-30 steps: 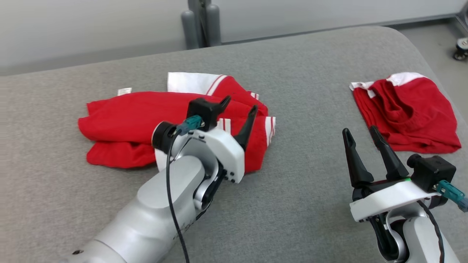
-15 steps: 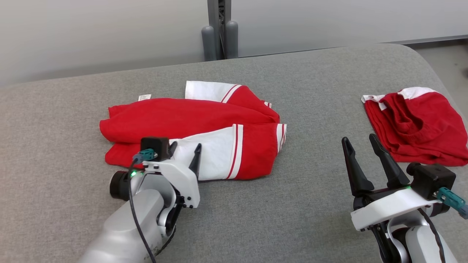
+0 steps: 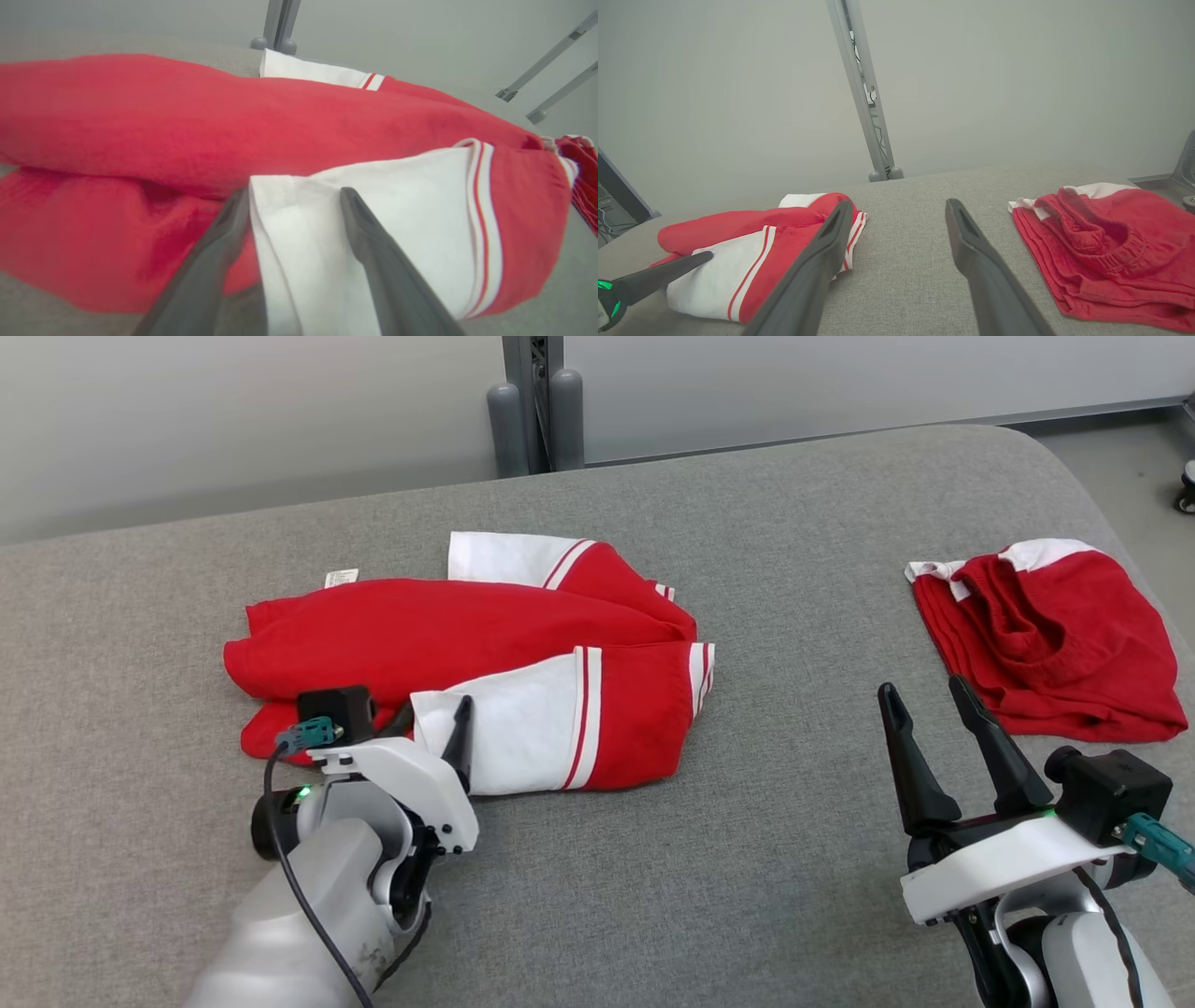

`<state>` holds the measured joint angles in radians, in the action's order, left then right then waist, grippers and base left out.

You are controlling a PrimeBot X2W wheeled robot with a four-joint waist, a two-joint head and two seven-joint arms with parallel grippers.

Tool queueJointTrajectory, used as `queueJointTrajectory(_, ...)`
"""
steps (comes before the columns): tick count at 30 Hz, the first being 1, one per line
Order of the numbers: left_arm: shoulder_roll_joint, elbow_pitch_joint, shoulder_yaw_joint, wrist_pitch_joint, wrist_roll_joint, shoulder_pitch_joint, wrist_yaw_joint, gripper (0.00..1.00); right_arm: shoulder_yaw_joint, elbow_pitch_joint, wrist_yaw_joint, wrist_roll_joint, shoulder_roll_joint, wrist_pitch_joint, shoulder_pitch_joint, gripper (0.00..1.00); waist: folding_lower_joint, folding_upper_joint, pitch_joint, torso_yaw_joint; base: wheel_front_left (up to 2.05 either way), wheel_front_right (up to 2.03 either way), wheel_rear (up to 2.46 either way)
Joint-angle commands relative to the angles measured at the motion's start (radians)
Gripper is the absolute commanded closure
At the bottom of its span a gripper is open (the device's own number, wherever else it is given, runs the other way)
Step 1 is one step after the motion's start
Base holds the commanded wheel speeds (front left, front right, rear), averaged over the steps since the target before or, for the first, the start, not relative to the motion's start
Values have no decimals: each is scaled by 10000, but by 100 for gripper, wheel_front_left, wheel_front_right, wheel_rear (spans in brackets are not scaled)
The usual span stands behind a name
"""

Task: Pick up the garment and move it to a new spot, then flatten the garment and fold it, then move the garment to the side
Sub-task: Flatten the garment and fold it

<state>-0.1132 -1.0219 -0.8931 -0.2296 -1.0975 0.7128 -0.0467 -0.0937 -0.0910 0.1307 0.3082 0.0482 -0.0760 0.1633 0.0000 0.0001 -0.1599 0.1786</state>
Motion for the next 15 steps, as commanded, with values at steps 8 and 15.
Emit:
queueJointTrajectory(8,251,-280,-29,45,-108,328,530,67,74,42,1,-27,48,3,36,0,0,-1,-29,48,0,0,0)
queueJointTrajectory(15,358,-60,-201,-192,227,462,741,100,224,68,1,-53,48,-48,-41,0,0,-1,-1,-45,0,0,0)
